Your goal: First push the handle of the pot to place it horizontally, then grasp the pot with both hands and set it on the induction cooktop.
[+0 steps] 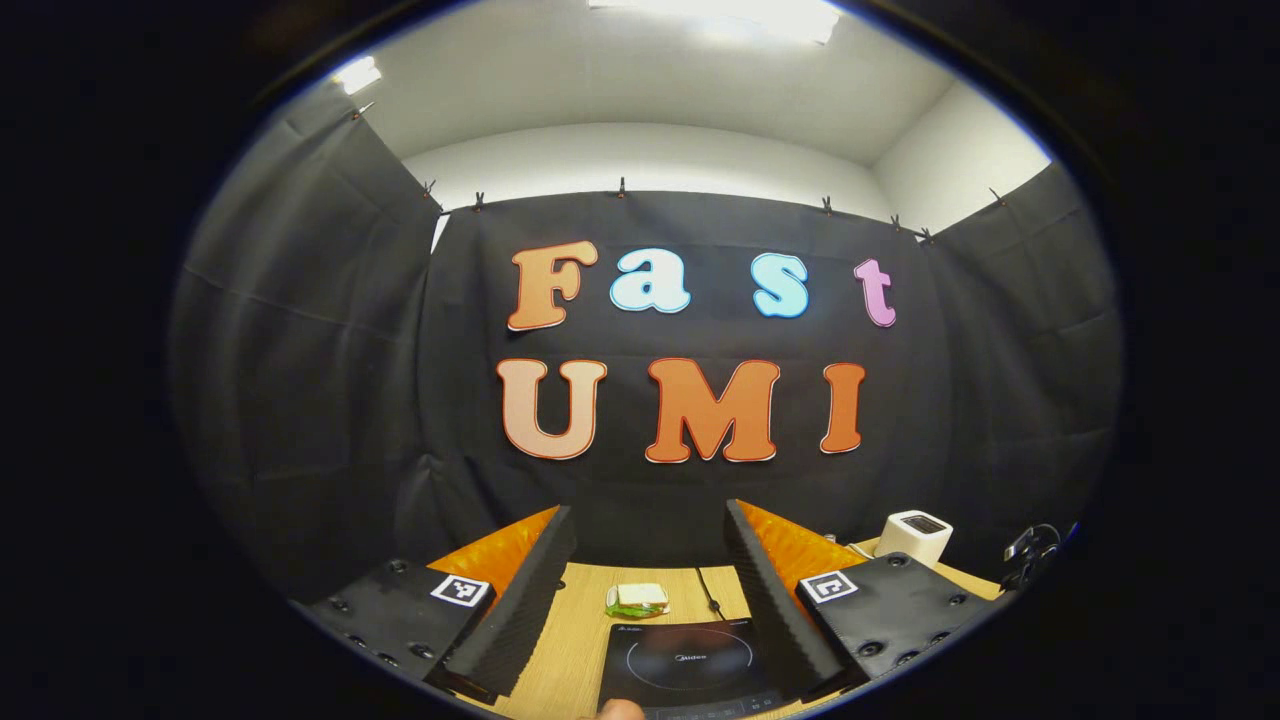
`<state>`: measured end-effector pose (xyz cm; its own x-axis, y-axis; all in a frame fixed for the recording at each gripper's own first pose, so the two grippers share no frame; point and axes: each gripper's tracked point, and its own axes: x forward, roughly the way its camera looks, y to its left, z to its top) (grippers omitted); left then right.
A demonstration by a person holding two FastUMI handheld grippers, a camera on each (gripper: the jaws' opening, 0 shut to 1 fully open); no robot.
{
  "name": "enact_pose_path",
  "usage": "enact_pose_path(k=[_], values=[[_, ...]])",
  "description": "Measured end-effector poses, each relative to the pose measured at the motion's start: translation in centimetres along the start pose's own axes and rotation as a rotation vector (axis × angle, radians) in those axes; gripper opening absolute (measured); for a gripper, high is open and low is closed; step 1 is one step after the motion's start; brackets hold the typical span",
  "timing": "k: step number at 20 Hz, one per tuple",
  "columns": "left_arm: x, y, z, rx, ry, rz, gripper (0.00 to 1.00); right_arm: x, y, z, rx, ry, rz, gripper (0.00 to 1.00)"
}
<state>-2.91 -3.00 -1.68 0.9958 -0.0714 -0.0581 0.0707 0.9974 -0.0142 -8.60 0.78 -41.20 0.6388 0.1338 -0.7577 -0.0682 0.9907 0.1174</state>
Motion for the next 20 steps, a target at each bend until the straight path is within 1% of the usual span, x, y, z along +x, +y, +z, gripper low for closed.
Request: enact_pose_path(k=[6,11,15,17,20], values=[[0.2,0.4,-0.5,0.008,0.011,0.009,1.00,1.9,0.4,-1.5,0.004,0.077,-0.012,0.00],[0.2,1.0,-0.6,0.020,-0.002,0.026,1.00,3.2,0.6,-1.6,0.032,0.112,-0.016,0.00],[0.2,1.2,-1.2,0.005,0.013,0.024,1.00,3.9,-0.4,-1.1,0.055,0.111,-0.044,0.00],[0.2,1.6,-1.1,0.006,0.009,0.031,1.00,3.9,-0.2,-0.9,0.093,0.117,-0.026,0.00],[0.4,2.0,-1.3,0.004,0.006,0.042,1.00,3.9,-0.6,-0.8,0.111,0.115,-0.021,0.00]])
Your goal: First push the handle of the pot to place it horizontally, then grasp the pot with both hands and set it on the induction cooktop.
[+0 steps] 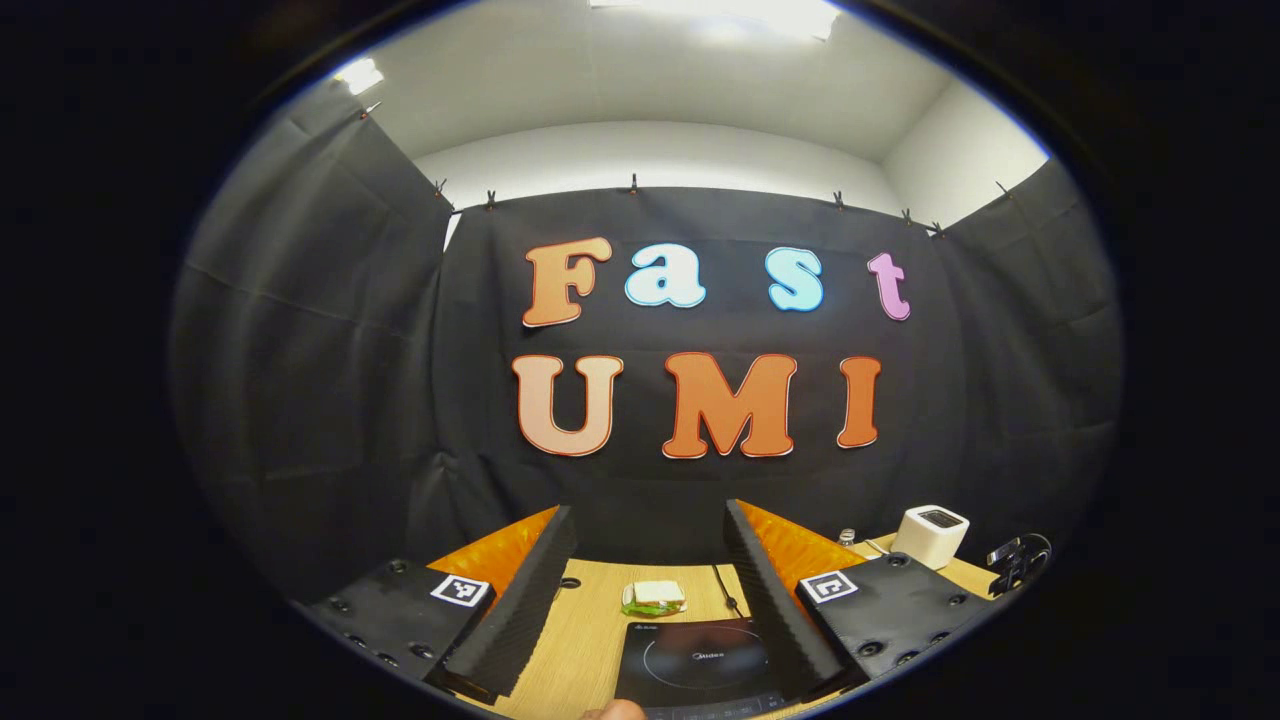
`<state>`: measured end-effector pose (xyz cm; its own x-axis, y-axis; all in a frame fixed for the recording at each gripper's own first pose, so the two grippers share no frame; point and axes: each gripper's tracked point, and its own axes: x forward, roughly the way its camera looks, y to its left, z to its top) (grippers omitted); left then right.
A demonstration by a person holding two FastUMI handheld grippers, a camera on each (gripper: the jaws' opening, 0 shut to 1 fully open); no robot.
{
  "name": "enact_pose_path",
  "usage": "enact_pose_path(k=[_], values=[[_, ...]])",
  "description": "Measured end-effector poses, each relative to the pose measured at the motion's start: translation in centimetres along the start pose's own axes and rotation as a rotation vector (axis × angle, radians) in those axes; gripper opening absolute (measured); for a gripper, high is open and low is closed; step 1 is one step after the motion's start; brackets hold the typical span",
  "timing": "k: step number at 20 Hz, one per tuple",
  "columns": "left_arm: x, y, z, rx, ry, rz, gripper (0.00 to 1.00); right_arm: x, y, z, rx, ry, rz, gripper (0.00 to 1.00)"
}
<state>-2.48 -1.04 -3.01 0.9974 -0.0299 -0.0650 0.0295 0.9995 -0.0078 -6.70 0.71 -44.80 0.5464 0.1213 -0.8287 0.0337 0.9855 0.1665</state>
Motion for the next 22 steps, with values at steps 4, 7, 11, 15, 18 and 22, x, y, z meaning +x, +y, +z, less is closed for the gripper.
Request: enact_pose_path(k=[4,7,11,15,18,22], values=[[0.4,0.6,-0.7,-0.007,0.018,0.008,1.00,0.1,-0.8,0.5,0.034,-0.005,-0.012,0.00],[0.7,0.9,-1.0,-0.009,0.023,0.017,1.00,0.3,-1.7,1.2,0.056,-0.014,-0.030,0.00],[1.0,1.0,-1.2,-0.008,0.025,0.020,1.00,0.5,-2.9,2.0,0.081,-0.025,-0.049,0.00],[1.4,0.6,-1.6,-0.006,0.036,0.017,1.00,0.9,-4.0,2.8,0.086,-0.036,-0.070,0.00],[1.9,0.3,-1.9,-0.003,0.042,0.017,1.00,1.1,-4.6,3.4,0.094,-0.037,-0.072,0.00],[2.6,0.0,-2.9,-0.002,0.061,0.015,1.00,1.7,-5.4,4.2,0.106,-0.041,-0.078,0.00]])
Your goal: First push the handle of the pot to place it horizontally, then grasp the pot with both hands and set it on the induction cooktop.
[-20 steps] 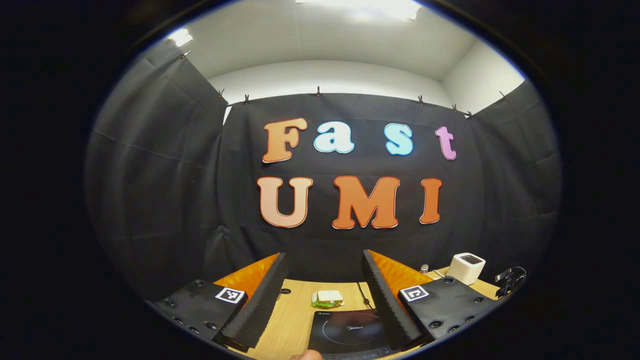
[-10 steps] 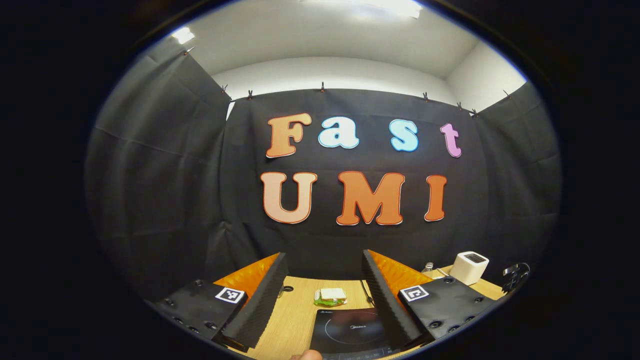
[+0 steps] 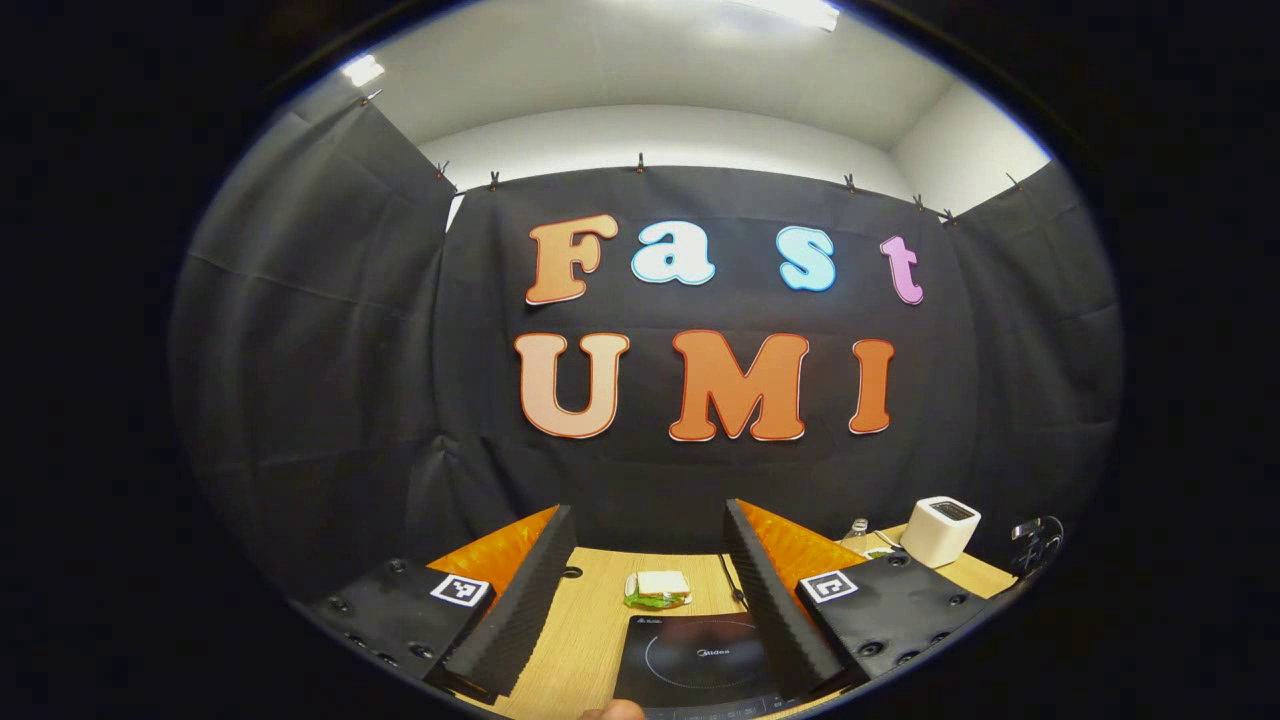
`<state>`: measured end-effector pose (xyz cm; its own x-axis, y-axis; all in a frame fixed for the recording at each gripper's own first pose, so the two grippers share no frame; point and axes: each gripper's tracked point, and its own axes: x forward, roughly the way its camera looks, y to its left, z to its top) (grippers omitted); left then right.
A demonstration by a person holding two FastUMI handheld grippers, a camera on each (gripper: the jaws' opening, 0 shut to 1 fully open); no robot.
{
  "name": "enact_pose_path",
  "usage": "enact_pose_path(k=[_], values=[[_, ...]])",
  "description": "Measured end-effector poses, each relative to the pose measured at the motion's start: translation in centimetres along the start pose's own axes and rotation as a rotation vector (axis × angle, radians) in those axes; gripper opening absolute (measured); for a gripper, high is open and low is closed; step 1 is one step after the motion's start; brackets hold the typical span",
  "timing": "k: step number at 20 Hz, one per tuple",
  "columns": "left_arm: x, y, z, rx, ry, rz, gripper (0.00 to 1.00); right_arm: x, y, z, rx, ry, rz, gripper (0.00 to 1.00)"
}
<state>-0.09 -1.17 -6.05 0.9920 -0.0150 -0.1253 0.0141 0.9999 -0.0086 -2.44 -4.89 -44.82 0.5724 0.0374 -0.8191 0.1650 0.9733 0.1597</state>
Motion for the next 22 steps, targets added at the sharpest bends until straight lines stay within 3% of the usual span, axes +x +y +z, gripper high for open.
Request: enact_pose_path(k=[14,22], values=[[1.9,-0.8,0.1,0.043,-0.027,0.042,1.00,3.0,-2.2,3.8,0.069,-0.015,-0.025,0.00],[3.6,-2.6,-4.6,0.081,-0.013,0.100,1.00,4.8,-2.9,6.2,0.097,-0.024,-0.028,0.00]])
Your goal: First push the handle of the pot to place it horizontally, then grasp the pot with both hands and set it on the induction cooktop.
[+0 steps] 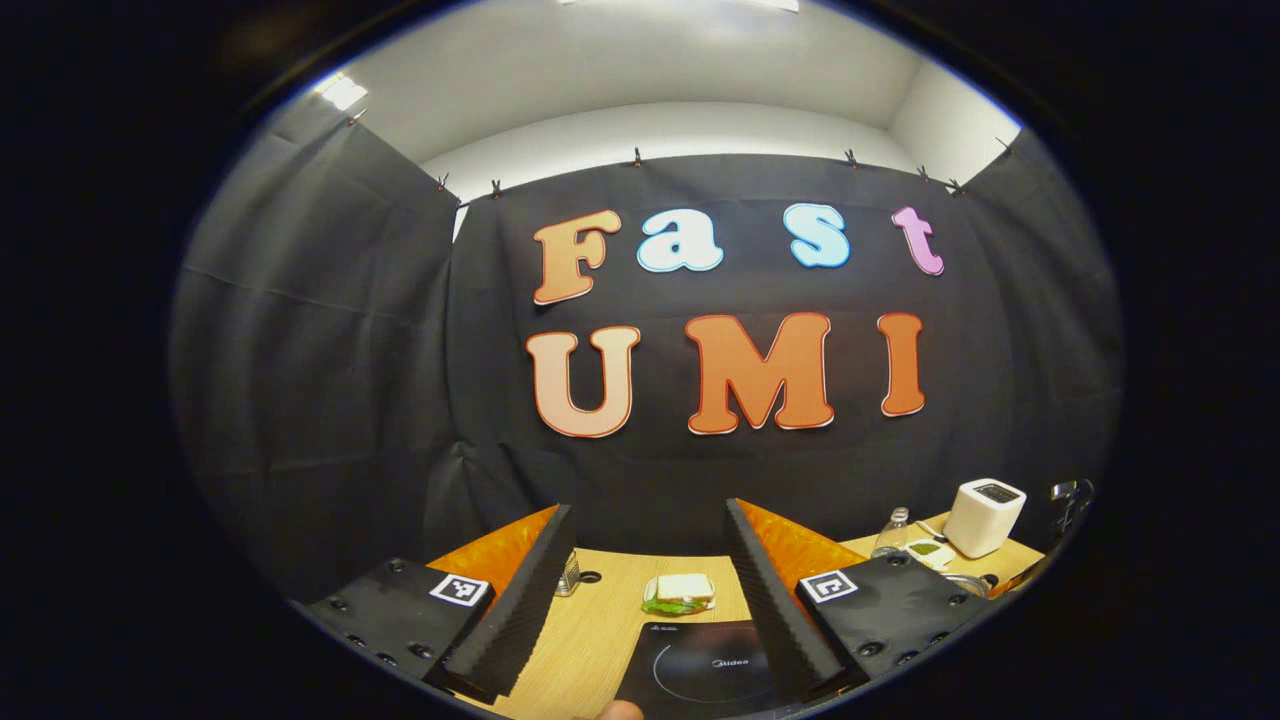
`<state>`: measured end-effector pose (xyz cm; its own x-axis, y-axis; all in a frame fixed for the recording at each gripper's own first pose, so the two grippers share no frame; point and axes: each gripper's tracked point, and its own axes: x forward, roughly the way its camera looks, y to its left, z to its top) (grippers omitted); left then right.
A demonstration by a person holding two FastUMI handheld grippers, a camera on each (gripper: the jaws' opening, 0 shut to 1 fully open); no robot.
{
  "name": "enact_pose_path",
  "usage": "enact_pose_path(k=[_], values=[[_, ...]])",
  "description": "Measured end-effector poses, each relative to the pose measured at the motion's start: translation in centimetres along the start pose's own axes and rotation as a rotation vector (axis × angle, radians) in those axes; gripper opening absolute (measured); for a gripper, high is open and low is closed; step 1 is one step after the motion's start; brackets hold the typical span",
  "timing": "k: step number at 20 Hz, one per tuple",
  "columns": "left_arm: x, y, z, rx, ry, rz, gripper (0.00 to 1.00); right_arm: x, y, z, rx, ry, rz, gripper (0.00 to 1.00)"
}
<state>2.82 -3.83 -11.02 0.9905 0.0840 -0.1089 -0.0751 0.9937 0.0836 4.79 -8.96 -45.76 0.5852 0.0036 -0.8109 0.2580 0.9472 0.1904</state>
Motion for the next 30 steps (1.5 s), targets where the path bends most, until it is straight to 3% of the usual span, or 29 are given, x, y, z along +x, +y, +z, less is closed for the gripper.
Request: enact_pose_path(k=[4,14,18,20,21,23,27,29,30], values=[[0.8,-3.2,-4.8,-0.023,0.080,-0.033,1.00,0.8,0.0,0.9,-0.004,-0.004,0.005,0.00],[2.1,-10.1,-12.2,-0.008,0.136,-0.055,1.00,2.7,0.4,3.3,-0.058,-0.041,-0.003,0.00],[1.8,-14.6,-16.1,-0.078,0.222,-0.111,0.98,2.0,0.5,4.1,-0.068,-0.080,0.020,0.01],[1.5,-16.3,-17.8,-0.085,0.251,-0.127,0.98,1.3,-0.4,6.3,-0.102,-0.177,-0.011,0.07],[1.5,-17.2,-18.7,-0.081,0.267,-0.133,0.98,0.8,-0.6,7.6,-0.128,-0.231,-0.030,0.14],[1.3,-18.9,-20.7,-0.074,0.308,-0.153,0.98,0.0,-0.8,9.5,-0.176,-0.308,-0.055,0.17],[0.9,-22.3,-24.8,-0.043,0.399,-0.193,0.98,1.6,2.1,8.8,-0.177,-0.274,0.043,0.68],[0.7,-23.6,-26.9,-0.034,0.453,-0.211,0.98,3.0,2.3,8.7,-0.189,-0.263,0.039,0.81],[0.7,-23.9,-27.6,-0.032,0.478,-0.212,0.98,3.6,2.3,8.7,-0.191,-0.258,0.030,0.83]])
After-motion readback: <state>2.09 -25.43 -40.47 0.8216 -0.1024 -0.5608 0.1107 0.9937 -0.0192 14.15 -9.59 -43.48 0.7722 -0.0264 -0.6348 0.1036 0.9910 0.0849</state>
